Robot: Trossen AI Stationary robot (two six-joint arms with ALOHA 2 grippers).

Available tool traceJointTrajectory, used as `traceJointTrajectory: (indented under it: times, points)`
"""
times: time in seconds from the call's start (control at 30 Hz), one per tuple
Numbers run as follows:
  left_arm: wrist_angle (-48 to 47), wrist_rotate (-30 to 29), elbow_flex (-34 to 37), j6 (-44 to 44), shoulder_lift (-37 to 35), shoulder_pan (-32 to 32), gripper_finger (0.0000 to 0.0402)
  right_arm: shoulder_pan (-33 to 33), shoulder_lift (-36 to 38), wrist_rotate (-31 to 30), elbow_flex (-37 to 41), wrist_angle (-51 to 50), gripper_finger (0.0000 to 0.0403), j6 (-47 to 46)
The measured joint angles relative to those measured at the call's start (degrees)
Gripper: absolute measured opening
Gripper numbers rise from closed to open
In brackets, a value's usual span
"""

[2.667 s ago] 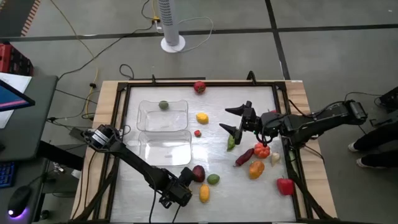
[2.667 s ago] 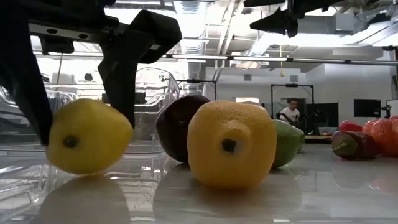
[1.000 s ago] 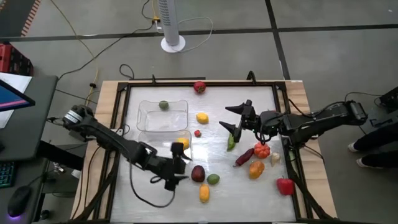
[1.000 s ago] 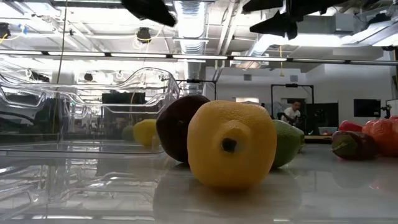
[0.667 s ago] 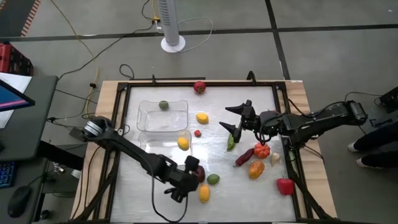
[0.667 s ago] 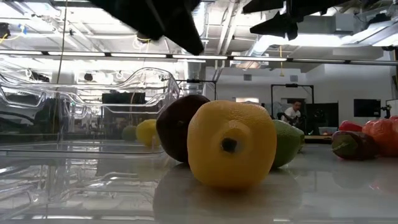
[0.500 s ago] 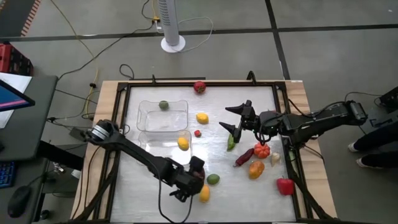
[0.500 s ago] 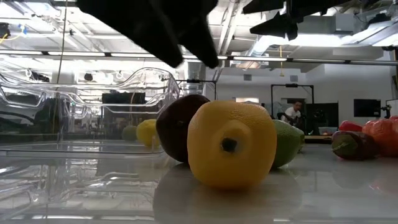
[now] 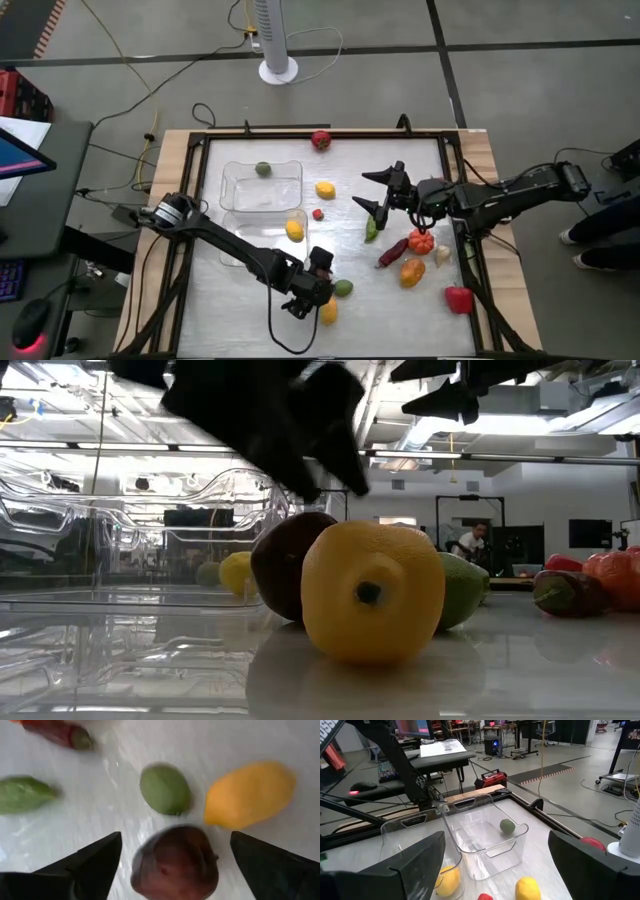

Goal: Sort produce into baskets
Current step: Put the bottom red apple into the bottom transparent bin

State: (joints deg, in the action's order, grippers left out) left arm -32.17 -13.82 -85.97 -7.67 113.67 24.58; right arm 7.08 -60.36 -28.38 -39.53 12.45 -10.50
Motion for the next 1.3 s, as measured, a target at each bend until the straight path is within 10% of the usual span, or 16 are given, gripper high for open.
traceJointTrajectory:
  times: [0.3,0.8,1.3]
  points:
    - [-1.98,-0.5,0.02,-2.38,5.9,-0.22,0.0396,0.01,0.0,0.0,0.0,0.0,0.0379,0.04]
    - [-15.83,-4.49,-8.48,-0.59,4.37,0.94,0.031,-0.03,0.0,-0.02,-0.02,0.04,0.0379,0.2]
    - [-27.06,-15.24,-10.7,7.55,-12.19,4.55,0.0317,0.01,0.0,0.0,-0.02,0.02,0.0379,0.0]
